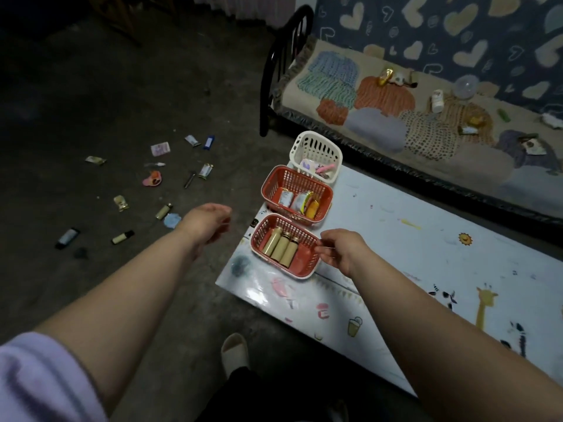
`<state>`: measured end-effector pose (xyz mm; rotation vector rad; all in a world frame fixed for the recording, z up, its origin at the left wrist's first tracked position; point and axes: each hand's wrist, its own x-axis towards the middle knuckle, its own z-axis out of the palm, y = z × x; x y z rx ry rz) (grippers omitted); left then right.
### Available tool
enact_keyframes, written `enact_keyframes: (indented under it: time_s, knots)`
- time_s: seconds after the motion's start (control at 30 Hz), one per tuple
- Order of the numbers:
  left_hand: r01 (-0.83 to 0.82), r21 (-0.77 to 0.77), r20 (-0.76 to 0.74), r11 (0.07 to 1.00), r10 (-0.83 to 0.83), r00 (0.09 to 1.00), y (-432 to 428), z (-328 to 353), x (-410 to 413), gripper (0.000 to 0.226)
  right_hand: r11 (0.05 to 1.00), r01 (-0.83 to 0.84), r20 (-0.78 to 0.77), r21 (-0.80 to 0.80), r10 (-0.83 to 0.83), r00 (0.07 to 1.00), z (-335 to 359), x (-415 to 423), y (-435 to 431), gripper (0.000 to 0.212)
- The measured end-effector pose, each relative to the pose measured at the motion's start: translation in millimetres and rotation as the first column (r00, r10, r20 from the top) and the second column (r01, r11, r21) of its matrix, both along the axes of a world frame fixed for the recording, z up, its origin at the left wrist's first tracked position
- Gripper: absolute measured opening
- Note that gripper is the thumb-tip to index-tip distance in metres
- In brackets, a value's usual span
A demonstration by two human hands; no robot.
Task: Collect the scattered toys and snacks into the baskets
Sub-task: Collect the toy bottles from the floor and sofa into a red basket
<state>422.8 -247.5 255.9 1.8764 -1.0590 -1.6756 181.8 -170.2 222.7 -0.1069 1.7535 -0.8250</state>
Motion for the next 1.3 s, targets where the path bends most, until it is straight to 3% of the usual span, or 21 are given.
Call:
enact_keyframes:
  time_s: [0.23,0.33,0.5,0.67,0.83,0.87,0.93,1.0,1.17,1.3]
  knots:
    - [0.141,0.076,0.066,0.987,-0.146,0.987,-46,-81,-12,0.020,0.991,0.025,-0.016,0.130,-0.023,1.000,-67,4,-23,0.018]
    - [0.190,0.125,0.138,0.974,-0.207,0.969,-50,-120,-27,0.011,0.978,0.015,-0.026,0.207,-0.010,1.000,-95,0,-28,0.014]
    - [0.316,0.228,0.267,0.921,-0.372,0.889,-60,-180,-50,0.052,0.959,0.016,-0.021,0.284,-0.011,1.000,-156,-12,-40,0.009]
    - [0.254,0.235,0.198,0.938,-0.302,0.932,-63,-227,-63,0.046,0.948,-0.038,-0.027,0.316,0.049,0.998,-201,-16,-51,0.019]
    - [0.284,0.300,0.144,0.911,-0.337,0.930,-66,-249,-63,0.083,0.940,-0.029,-0.019,0.339,0.038,0.999,-221,-21,-57,0.020]
    - [0.268,0.304,0.157,0.914,-0.326,0.932,-66,-246,-62,0.079,0.938,-0.036,-0.045,0.344,0.054,0.997,-221,-22,-58,0.016]
    - [0.182,0.315,0.159,0.932,-0.241,0.957,-67,-241,-54,0.048,0.934,-0.093,-0.080,0.345,0.128,0.989,-220,-18,-66,0.008]
    - [0.109,0.315,0.175,0.943,-0.171,0.970,-66,-239,-40,0.026,0.925,-0.174,-0.090,0.337,0.216,0.972,-212,-8,-75,0.010]
    - [0.018,0.282,0.346,0.959,-0.119,0.930,-71,-222,15,0.030,0.892,-0.363,-0.026,0.271,0.383,0.923,-198,29,-105,0.040]
    - [-0.025,0.238,0.459,0.971,-0.090,0.884,-81,-169,62,0.030,0.887,-0.433,0.010,0.161,0.438,0.899,-144,84,-144,0.010]
